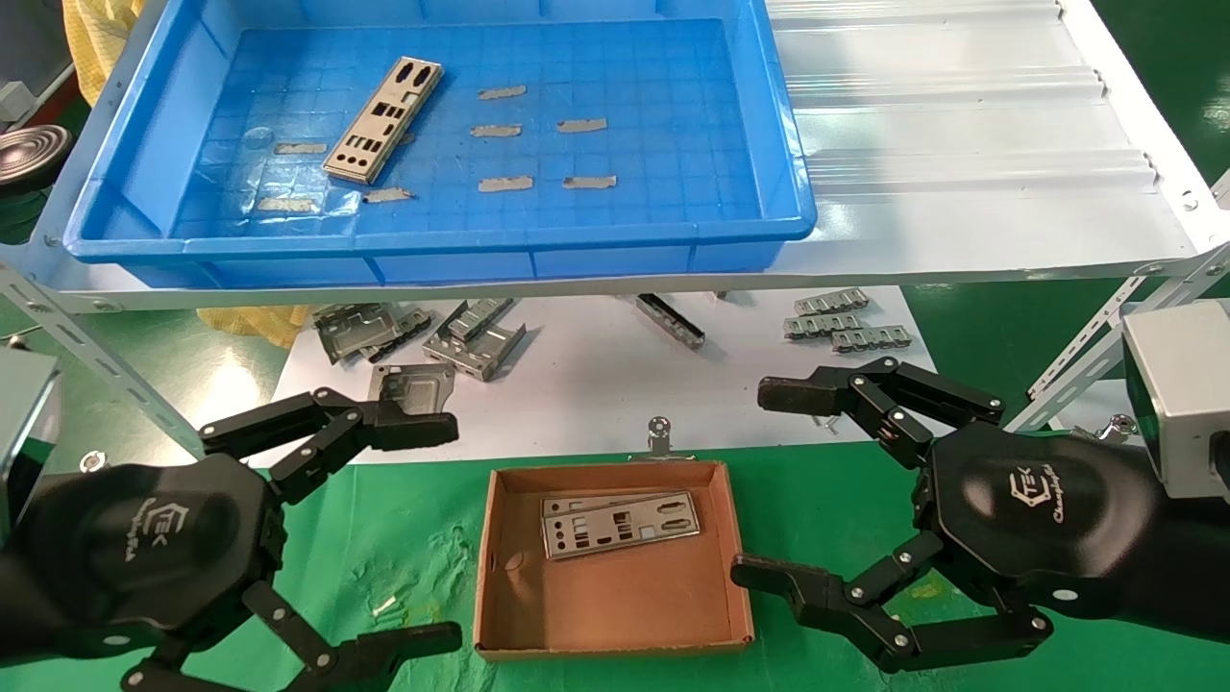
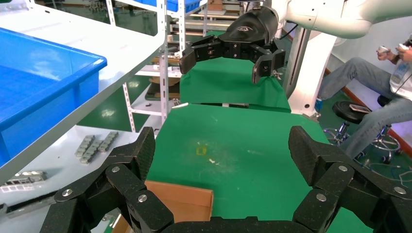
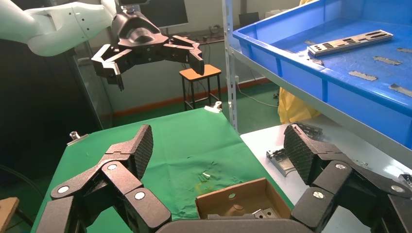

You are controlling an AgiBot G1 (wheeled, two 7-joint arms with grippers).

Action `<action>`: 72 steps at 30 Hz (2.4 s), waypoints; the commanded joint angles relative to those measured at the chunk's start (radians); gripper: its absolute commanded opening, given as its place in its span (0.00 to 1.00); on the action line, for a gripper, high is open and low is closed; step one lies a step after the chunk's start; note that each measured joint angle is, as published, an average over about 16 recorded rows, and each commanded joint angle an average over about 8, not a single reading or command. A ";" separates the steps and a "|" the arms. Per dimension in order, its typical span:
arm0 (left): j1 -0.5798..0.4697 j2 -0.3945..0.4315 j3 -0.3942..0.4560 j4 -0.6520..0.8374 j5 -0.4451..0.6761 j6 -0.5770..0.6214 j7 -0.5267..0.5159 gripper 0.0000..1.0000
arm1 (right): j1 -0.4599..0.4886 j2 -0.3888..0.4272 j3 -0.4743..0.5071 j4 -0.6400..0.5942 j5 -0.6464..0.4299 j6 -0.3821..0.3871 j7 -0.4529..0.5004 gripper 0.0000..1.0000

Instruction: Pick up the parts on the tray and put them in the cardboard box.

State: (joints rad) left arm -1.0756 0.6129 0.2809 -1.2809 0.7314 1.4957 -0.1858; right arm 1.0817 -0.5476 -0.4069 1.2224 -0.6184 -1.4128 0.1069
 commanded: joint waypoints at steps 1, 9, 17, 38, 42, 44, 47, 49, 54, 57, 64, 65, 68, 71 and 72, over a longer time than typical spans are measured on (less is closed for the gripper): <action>0.000 0.000 0.000 0.000 0.000 0.000 0.000 1.00 | 0.000 0.000 0.000 0.000 0.000 0.000 0.000 1.00; 0.000 0.000 0.000 0.000 0.000 0.000 0.000 1.00 | 0.000 0.000 0.000 0.000 0.000 0.000 0.000 1.00; 0.000 0.000 0.000 0.000 0.000 0.000 0.000 1.00 | 0.000 0.000 0.000 0.000 0.000 0.000 0.000 1.00; 0.000 0.000 0.000 0.000 0.000 0.000 0.000 1.00 | 0.000 0.000 0.000 0.000 0.000 0.000 0.000 1.00; 0.000 0.000 0.000 0.000 0.000 0.000 0.000 1.00 | 0.000 0.000 0.000 0.000 0.000 0.000 0.000 1.00; 0.000 0.000 0.000 0.000 0.000 0.000 0.000 1.00 | 0.000 0.000 0.000 0.000 0.000 0.000 0.000 1.00; 0.000 0.000 0.000 0.000 0.000 0.000 0.000 1.00 | 0.000 0.000 0.000 0.000 0.000 0.000 0.000 1.00; 0.000 0.000 0.000 0.000 0.000 0.000 0.000 1.00 | 0.000 0.000 0.000 0.000 0.000 0.000 0.000 1.00; 0.000 0.000 0.000 0.000 0.000 0.000 0.000 1.00 | 0.000 0.000 0.000 0.000 0.000 0.000 0.000 0.63; 0.000 0.000 0.000 0.000 0.000 0.000 0.000 1.00 | 0.000 0.000 0.000 0.000 0.000 0.000 0.000 0.26; 0.000 0.000 0.000 0.000 0.000 0.000 0.000 1.00 | 0.000 0.000 0.000 0.000 0.000 0.000 0.000 0.00; 0.000 0.000 0.000 0.000 0.000 0.000 0.000 1.00 | 0.000 0.000 0.000 0.000 0.000 0.000 0.000 0.00; 0.000 0.000 0.000 0.000 0.000 0.000 0.000 1.00 | 0.000 0.000 0.000 0.000 0.000 0.000 0.000 0.00; 0.000 0.000 0.000 0.000 0.000 0.000 0.000 1.00 | 0.000 0.000 0.000 0.000 0.000 0.000 0.000 0.00; 0.000 0.000 0.000 0.000 0.000 0.000 0.000 1.00 | 0.000 0.000 0.000 0.000 0.000 0.000 0.000 0.00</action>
State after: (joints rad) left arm -1.0756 0.6129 0.2809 -1.2809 0.7314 1.4957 -0.1858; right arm 1.0817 -0.5476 -0.4069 1.2224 -0.6184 -1.4128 0.1069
